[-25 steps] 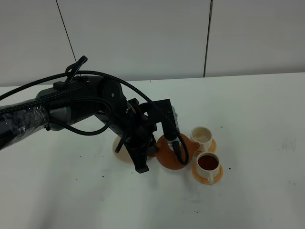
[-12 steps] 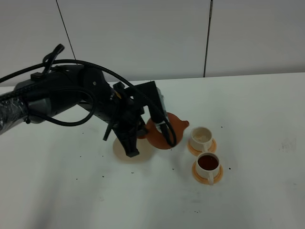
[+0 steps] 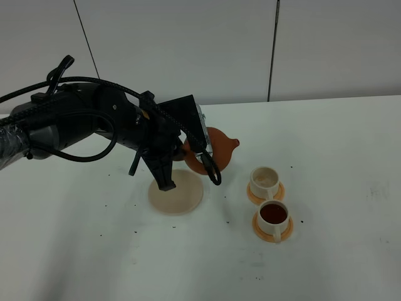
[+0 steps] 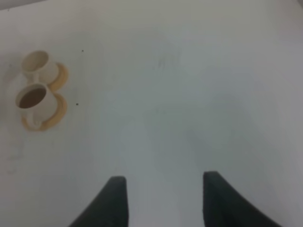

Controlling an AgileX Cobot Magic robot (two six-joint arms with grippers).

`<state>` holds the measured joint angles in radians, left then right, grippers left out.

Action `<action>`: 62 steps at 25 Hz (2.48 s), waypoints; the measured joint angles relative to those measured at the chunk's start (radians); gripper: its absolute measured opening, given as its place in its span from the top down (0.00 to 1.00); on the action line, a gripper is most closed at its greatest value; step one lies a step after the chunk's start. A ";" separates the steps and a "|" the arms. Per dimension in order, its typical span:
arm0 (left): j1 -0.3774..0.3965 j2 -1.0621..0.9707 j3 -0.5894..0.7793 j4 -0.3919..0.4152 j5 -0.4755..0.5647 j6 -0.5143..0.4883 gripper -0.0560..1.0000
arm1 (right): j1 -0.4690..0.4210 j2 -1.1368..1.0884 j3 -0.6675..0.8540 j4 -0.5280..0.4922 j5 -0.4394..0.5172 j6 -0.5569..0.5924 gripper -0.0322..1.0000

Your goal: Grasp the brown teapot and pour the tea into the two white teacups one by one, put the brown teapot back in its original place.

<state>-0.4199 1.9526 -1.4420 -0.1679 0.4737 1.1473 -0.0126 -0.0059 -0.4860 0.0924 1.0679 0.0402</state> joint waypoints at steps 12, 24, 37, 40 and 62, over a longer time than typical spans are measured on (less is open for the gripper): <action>-0.041 0.060 -0.022 0.086 -0.058 0.028 0.79 | 0.000 0.000 0.000 0.008 0.000 -0.001 0.62; -0.072 0.136 -0.092 0.178 -0.086 0.028 0.79 | 0.000 0.000 0.000 0.022 -0.001 0.000 0.62; -0.121 0.154 -0.129 0.368 -0.094 0.028 0.79 | 0.000 0.000 0.000 0.022 -0.001 -0.001 0.62; -0.129 0.154 -0.129 0.376 -0.105 0.028 0.79 | 0.000 0.000 0.000 0.022 -0.001 -0.001 0.62; -0.152 0.154 -0.129 0.530 -0.112 0.030 0.79 | 0.000 0.000 0.000 0.025 -0.001 0.001 0.62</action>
<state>-0.5716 2.1061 -1.5710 0.3620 0.3616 1.1777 -0.0126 -0.0059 -0.4860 0.1178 1.0670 0.0412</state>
